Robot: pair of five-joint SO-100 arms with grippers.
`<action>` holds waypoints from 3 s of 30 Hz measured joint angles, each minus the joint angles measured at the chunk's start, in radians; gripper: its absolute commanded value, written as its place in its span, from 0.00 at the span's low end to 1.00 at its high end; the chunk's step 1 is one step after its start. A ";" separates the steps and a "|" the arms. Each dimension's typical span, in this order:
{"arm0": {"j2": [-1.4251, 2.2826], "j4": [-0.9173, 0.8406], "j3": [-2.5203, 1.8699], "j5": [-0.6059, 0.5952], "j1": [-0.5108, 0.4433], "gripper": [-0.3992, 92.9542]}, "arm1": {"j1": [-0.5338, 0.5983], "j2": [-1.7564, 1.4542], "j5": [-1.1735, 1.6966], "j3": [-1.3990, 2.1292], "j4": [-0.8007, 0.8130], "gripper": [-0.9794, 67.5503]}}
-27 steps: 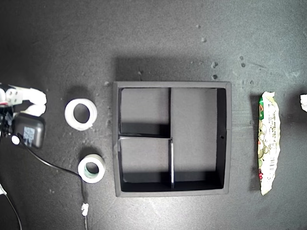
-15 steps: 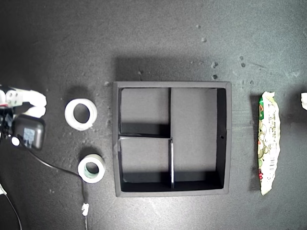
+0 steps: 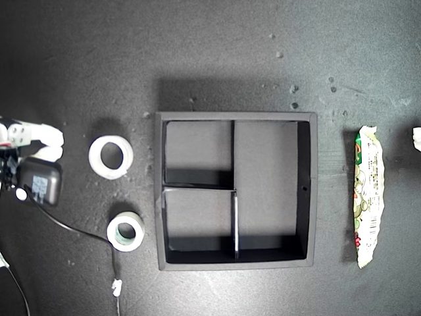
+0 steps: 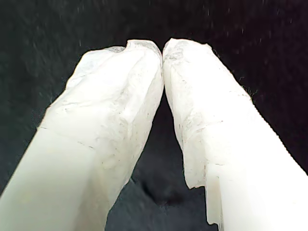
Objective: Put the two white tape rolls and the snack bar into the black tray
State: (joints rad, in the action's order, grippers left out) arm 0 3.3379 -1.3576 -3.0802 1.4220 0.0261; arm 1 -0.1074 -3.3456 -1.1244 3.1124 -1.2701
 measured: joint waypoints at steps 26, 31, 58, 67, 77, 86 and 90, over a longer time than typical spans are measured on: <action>0.000 0.256 0.000 0.278 -0.318 0.00 | -0.031 0.003 -0.555 0.000 0.604 0.01; 0.000 0.551 0.000 -0.043 -0.268 0.11 | 0.037 0.003 -0.091 0.000 0.701 0.22; -0.904 0.396 0.799 -0.485 -0.094 0.18 | 0.249 0.483 0.485 -0.718 0.362 0.50; -1.215 0.242 0.934 -0.334 -0.160 0.18 | 0.393 1.163 0.543 -1.141 0.164 0.49; -1.365 0.299 0.934 -0.268 -0.232 0.18 | 0.454 1.258 0.491 -1.175 0.133 0.47; -1.457 0.331 0.934 -0.253 -0.198 0.20 | 0.488 1.266 0.451 -1.126 0.146 0.47; -1.505 0.360 0.937 -0.261 -0.170 0.18 | 0.497 1.266 0.437 -1.091 0.172 0.47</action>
State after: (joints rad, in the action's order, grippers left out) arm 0 1.8331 -0.9971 -2.1430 1.1612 -0.1442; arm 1 0.3896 -2.0801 -0.6872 2.0218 -1.0983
